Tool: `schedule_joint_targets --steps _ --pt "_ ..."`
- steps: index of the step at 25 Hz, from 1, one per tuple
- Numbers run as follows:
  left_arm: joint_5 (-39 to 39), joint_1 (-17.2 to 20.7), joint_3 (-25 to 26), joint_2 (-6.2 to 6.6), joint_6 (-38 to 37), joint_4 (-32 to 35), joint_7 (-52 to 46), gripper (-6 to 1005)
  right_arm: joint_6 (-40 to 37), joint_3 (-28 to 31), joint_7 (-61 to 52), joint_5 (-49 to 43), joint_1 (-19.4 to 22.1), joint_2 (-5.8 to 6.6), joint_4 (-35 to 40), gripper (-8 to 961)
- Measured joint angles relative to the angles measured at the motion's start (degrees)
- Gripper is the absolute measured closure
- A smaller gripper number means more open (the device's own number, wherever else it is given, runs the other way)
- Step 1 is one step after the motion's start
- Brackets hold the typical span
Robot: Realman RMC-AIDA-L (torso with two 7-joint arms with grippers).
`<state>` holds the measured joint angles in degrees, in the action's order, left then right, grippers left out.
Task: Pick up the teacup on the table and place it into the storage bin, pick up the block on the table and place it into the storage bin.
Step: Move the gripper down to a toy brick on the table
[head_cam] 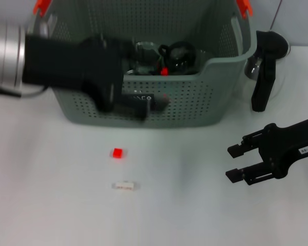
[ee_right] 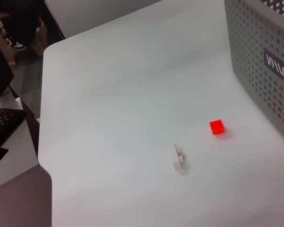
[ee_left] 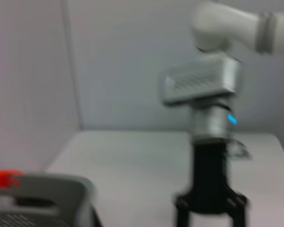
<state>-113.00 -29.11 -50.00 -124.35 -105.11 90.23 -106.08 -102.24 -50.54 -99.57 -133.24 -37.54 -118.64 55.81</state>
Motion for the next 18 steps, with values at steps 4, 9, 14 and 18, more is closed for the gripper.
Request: schedule_joint_targets --steps 4,9,14,18 --pt "-1.48 6.44 -7.45 -0.36 -1.97 4.32 3.55 140 0.48 0.02 -0.12 0.01 0.08 -0.05 -0.08 288" --pt "-6.32 7.01 -10.33 -0.43 -2.62 1.07 6.16 140 1.55 0.01 -0.16 0.13 -0.36 -0.13 -1.05 288" --pt "-13.80 4.76 -13.98 -0.28 0.57 -6.66 8.67 140 2.56 0.01 -0.18 0.12 -0.80 -0.19 -2.20 288" --pt "-17.70 1.80 -15.54 0.08 3.23 -13.03 8.79 140 2.83 0.00 -0.48 0.30 -0.85 -0.19 -2.27 288"
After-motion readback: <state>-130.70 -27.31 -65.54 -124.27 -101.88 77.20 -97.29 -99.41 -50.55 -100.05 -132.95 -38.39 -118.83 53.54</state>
